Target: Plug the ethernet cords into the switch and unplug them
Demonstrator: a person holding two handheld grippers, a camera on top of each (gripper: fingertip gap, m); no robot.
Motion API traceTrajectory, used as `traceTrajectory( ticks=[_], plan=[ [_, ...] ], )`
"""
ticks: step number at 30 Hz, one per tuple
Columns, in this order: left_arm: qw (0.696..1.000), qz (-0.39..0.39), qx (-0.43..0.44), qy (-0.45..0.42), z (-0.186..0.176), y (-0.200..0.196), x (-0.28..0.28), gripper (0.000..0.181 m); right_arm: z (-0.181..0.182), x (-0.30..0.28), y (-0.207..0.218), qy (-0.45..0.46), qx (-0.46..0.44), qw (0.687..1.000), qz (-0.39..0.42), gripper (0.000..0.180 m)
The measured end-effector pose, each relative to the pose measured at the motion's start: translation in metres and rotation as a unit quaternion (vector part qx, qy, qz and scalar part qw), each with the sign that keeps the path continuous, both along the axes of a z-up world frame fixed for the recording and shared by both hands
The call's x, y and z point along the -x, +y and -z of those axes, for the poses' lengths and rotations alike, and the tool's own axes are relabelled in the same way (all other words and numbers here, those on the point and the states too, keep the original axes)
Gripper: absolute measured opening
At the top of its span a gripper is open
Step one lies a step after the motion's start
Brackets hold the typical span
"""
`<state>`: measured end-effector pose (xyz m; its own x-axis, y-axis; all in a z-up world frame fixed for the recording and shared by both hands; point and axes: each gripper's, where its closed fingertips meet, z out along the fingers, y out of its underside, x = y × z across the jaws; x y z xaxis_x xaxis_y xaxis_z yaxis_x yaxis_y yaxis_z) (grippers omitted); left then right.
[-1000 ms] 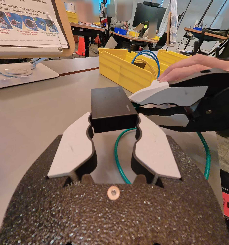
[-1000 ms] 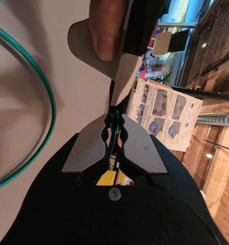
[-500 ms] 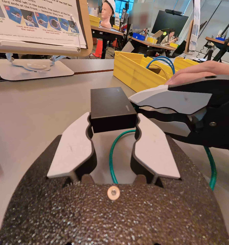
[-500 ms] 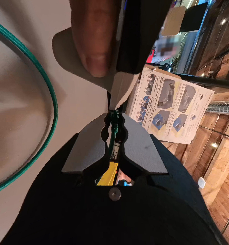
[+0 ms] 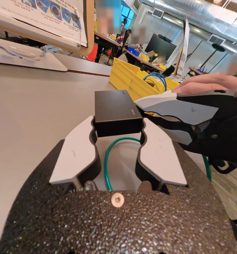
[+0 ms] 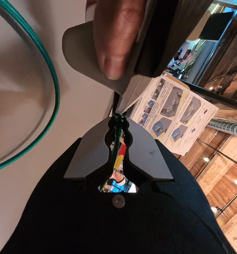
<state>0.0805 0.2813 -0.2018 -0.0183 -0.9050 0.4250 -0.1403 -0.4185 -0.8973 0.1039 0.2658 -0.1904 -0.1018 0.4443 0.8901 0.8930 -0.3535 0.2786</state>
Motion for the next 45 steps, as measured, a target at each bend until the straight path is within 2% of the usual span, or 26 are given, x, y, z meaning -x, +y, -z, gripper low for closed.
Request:
traceTrajectory(
  ticks=[7,8,10,11,14,16,19,20,23,26,29,31,33,34,35,38,40,42,45],
  plan=[
    [0.996,-0.037,-0.081,0.014,-0.006,0.010,0.004,0.061,-0.001,0.003,0.008,0.066,-0.010,0.997,0.028,0.014],
    [0.996,-0.040,-0.077,0.018,-0.005,0.010,0.004,0.061,0.002,0.003,0.008,0.072,-0.006,0.997,0.035,0.014],
    [1.000,-0.019,-0.008,0.010,0.001,0.009,0.004,0.061,0.007,0.004,0.007,0.051,0.012,0.998,0.031,0.014],
    [1.000,-0.015,-0.001,0.010,0.004,0.008,0.004,0.061,0.007,0.003,0.007,0.026,0.018,0.999,0.024,0.013],
    [0.999,0.000,0.043,-0.003,0.002,0.004,0.001,0.061,0.003,0.002,0.003,0.024,0.021,0.999,0.017,0.014],
    [1.000,0.000,0.025,0.000,0.002,0.004,0.001,0.061,0.004,0.001,0.002,0.032,0.026,0.999,0.022,0.014],
    [0.997,-0.028,-0.066,0.015,0.000,0.005,0.002,0.061,0.004,0.001,0.003,0.017,0.021,0.999,0.018,0.014],
    [0.997,-0.035,-0.070,0.012,-0.002,0.006,0.002,0.061,0.004,0.001,0.003,0.018,0.019,0.999,0.022,0.014],
    [1.000,-0.013,0.015,-0.010,-0.001,0.006,0.001,0.061,0.002,0.002,0.004,0.034,0.015,0.999,0.021,0.014],
    [1.000,-0.018,-0.010,0.003,0.001,0.007,0.002,0.061,0.003,0.002,0.005,0.011,0.015,1.000,0.011,0.014],
    [0.999,-0.001,0.033,0.001,0.006,0.003,0.001,0.061,0.005,0.002,0.002,-0.009,0.036,0.999,0.006,0.014],
    [1.000,-0.002,0.021,-0.001,0.004,0.002,0.000,0.061,0.003,0.000,0.001,-0.002,0.039,0.999,0.002,0.014],
    [0.999,-0.016,-0.044,-0.002,-0.005,0.004,0.001,0.061,-0.002,0.001,0.002,0.072,0.022,0.997,0.019,0.014],
    [0.997,-0.027,-0.079,-0.001,-0.010,0.006,0.003,0.061,-0.006,0.003,0.004,0.069,0.009,0.998,0.011,0.014],
    [0.997,-0.030,-0.074,0.001,-0.012,0.008,0.004,0.061,-0.006,0.004,0.005,0.075,0.007,0.997,0.016,0.014],
    [1.000,-0.011,0.017,-0.010,-0.006,0.008,0.004,0.061,-0.003,0.006,0.007,0.052,0.019,0.998,0.008,0.014],
    [1.000,-0.018,0.003,-0.006,-0.009,0.008,0.005,0.061,-0.006,0.007,0.009,0.018,0.006,1.000,-0.013,0.013],
    [1.000,-0.016,0.000,-0.002,-0.012,0.008,0.006,0.061,-0.008,0.009,0.008,0.058,-0.004,0.998,-0.012,0.013],
    [1.000,-0.018,-0.002,0.004,-0.017,0.007,0.007,0.061,-0.013,0.011,0.008,0.024,-0.018,0.999,-0.036,0.014]
  ],
)
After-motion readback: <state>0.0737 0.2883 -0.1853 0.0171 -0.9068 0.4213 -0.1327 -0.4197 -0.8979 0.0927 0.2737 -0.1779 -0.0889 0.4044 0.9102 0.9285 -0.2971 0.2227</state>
